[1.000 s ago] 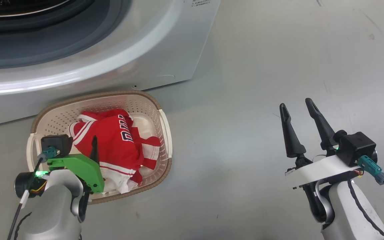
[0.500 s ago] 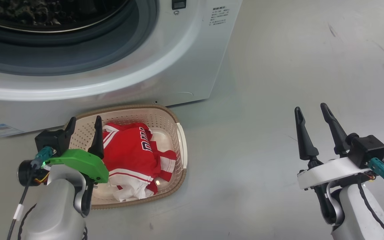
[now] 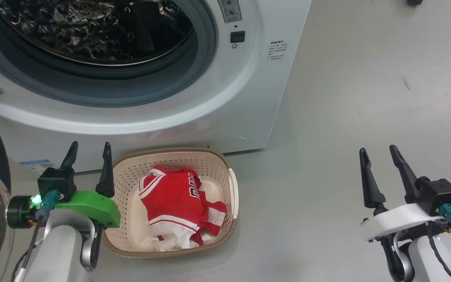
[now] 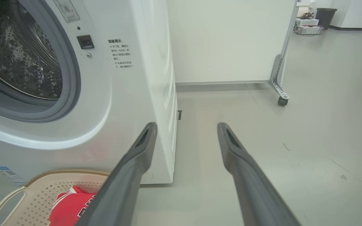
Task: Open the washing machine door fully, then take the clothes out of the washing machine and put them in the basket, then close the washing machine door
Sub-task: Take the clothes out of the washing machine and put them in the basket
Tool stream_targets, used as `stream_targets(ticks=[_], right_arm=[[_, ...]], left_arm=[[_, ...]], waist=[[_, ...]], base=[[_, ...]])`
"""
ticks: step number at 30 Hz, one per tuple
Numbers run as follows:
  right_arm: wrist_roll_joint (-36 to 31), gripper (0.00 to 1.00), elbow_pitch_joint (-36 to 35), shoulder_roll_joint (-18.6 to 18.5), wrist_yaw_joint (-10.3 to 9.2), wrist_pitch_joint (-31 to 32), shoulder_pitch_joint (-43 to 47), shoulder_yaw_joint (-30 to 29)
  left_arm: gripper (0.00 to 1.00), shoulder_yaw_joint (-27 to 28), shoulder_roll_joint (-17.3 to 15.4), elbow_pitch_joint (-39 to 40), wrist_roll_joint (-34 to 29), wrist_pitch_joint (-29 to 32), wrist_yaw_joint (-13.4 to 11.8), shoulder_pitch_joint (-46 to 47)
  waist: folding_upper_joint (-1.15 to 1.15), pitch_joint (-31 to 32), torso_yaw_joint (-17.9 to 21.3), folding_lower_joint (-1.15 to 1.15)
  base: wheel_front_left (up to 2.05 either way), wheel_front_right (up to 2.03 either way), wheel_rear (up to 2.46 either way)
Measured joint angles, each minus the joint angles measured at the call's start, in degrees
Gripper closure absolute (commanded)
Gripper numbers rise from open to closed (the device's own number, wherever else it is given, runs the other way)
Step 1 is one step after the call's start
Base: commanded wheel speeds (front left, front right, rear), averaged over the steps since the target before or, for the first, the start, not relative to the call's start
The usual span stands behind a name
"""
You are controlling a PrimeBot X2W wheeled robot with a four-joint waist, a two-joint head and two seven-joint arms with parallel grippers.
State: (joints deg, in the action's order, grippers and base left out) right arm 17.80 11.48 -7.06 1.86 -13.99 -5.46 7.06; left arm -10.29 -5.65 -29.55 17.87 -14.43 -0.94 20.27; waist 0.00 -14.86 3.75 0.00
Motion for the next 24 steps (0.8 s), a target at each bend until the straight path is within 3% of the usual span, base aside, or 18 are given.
stream_targets(ticks=[7,24], right_arm=[[-0.3,0.0,0.0,-0.5,-0.48,0.0,1.8,-0.3],[-0.3,0.0,-0.5,-0.5,-1.4,0.1,6.6,0.0]], left_arm=[[0.0,0.6,-0.1,6.1,-1.1,0.0,-1.8,-3.6],[0.0,0.8,-0.8,13.8,-1.2,0.1,-2.8,-15.4]], waist=[[0.0,3.4,-1.3,0.0],[0.0,10.9,-2.8,0.0]], base=[[0.0,0.0,0.0],[0.0,0.0,0.0]])
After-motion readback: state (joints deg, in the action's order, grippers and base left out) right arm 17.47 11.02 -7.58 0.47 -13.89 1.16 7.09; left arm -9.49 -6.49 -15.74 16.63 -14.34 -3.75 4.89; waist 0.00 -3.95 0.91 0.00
